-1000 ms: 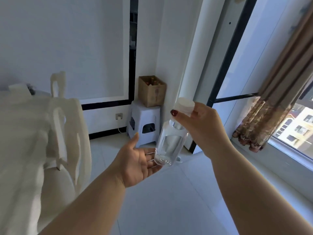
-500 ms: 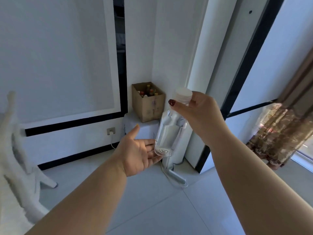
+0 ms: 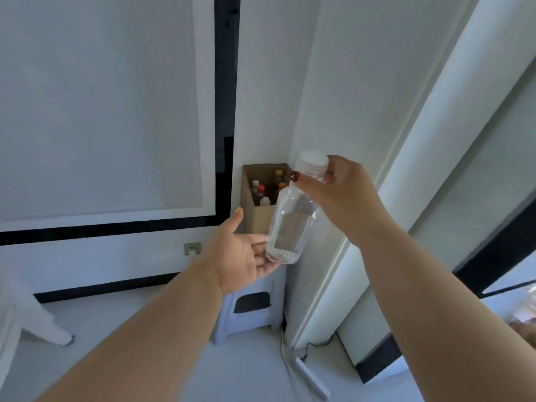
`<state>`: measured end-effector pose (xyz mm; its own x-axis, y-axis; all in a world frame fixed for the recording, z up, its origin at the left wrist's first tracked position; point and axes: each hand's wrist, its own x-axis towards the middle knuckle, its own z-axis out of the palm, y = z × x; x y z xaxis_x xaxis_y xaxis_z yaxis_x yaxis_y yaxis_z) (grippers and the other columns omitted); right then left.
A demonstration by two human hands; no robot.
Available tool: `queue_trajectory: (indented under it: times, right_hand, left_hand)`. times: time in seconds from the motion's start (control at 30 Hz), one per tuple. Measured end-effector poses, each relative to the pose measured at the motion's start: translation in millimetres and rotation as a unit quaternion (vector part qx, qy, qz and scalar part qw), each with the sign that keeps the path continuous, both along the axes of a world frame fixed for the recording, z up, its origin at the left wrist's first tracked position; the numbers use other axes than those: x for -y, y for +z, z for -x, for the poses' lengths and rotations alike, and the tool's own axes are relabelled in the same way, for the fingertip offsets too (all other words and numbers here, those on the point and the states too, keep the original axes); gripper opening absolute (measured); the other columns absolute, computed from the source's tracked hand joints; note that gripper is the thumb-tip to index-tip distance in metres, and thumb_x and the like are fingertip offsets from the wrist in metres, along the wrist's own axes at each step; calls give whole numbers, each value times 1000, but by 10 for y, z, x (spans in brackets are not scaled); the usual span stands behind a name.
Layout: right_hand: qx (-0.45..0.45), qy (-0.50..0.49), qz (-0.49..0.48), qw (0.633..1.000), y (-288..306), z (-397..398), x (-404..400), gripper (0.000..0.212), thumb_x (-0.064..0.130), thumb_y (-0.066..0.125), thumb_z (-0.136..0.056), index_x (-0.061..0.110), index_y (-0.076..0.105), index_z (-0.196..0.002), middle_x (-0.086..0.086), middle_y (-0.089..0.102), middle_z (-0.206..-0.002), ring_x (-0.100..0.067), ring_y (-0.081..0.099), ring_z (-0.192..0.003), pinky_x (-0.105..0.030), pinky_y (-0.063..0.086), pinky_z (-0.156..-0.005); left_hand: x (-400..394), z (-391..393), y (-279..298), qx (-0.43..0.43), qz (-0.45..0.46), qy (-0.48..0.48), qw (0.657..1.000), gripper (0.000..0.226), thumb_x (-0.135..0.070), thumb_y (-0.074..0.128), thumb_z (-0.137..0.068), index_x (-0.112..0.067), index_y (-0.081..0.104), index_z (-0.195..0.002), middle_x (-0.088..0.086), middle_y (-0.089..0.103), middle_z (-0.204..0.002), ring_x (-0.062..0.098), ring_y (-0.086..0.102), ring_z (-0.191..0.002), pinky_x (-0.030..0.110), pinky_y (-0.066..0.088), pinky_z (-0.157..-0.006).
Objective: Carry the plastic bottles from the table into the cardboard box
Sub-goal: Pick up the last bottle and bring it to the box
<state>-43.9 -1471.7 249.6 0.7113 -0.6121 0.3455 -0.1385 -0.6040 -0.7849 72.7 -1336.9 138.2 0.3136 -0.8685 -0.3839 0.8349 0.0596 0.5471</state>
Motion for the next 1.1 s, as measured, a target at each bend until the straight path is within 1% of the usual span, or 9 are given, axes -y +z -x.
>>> queue_trajectory:
  times: [0.17, 0.23, 0.33, 0.43, 0.6, 0.77, 0.93, 1.0, 1.1]
  right_hand:
    - [-2, -10, 8, 1000, -149, -884, 823, 21, 36, 76, -79, 18, 70, -88, 14, 68, -63, 6, 58, -56, -8, 40, -49]
    - [-8, -19, 14, 1000, -232, -1175, 1074, 22, 40, 75, -78, 21, 68, -87, 14, 68, -65, 7, 58, -58, -7, 39, -48]
    - [-22, -32, 11, 999, -301, -1718, 1519, 25, 42, 75, -79, 22, 67, -91, 10, 69, -79, 2, 60, -66, -8, 41, -51]
    - [-30, -40, -2, 999, -386, -2194, 1901, 28, 39, 76, -79, 21, 66, -99, 10, 70, -88, -5, 63, -81, -17, 45, -61]
    - [-67, -18, -35, 997, -686, -2790, 2468, 39, 35, 75, -82, 24, 60, -117, 9, 67, -107, -7, 61, -96, -13, 42, -71]
    - [-116, -5, -46, 992, -1236, -3271, 2953, 40, 35, 77, -81, 32, 56, -114, 15, 65, -105, -5, 60, -96, -20, 44, -81]
    - [-192, 18, -61, 979, -1866, -3514, 3291, 41, 34, 78, -80, 42, 50, -108, 30, 53, -89, 10, 51, -83, -8, 33, -67]
    - [-222, 27, -77, 972, -2102, -3559, 3358, 41, 32, 78, -79, 42, 52, -108, 29, 54, -90, 6, 54, -85, -8, 34, -67]
    - [-274, 52, -104, 955, -2444, -3616, 3427, 39, 28, 77, -81, 41, 52, -109, 20, 59, -99, -6, 57, -98, -19, 41, -77]
  left_hand:
    - [832, -887, -124, -2, 0, 2, 1000, 89, -65, 37, -95, 15, 44, -132, 29, 60, -128, 41, 50, -131, 49, 32, -118]
    - [1096, -1201, -171, -4, -4, -5, 1000, 88, -64, 37, -95, 13, 41, -138, 28, 56, -136, 39, 46, -136, 48, 28, -120]
    - [1562, -1774, -229, 6, -17, -29, 999, 89, -64, 37, -94, 6, 30, -149, 22, 41, -155, 35, 38, -144, 46, 22, -123]
    - [1977, -2288, -215, 23, -40, -21, 999, 86, -63, 37, -95, -2, 26, -154, 17, 29, -163, 30, 26, -151, 46, 16, -123]
    - [2446, -2902, -245, 55, -38, -4, 998, 80, -62, 34, -97, -7, 29, -154, 11, 29, -164, 26, 25, -151, 46, 14, -123]
    - [2752, -3284, -433, 59, -34, 14, 998, 78, -62, 29, -98, -8, 27, -155, 10, 30, -164, 27, 24, -152, 45, 15, -124]
    - [2961, -3527, -713, 35, -28, 25, 999, 79, -63, 28, -97, -8, 30, -154, 10, 35, -162, 27, 27, -151, 44, 19, -121]
    - [3016, -3580, -815, 28, -27, 28, 999, 79, -63, 29, -97, -9, 32, -154, 10, 37, -161, 27, 28, -150, 43, 20, -120]
    - [3111, -3648, -978, 22, -28, 35, 999, 80, -64, 30, -96, -10, 33, -154, 9, 39, -160, 26, 30, -149, 43, 21, -119]
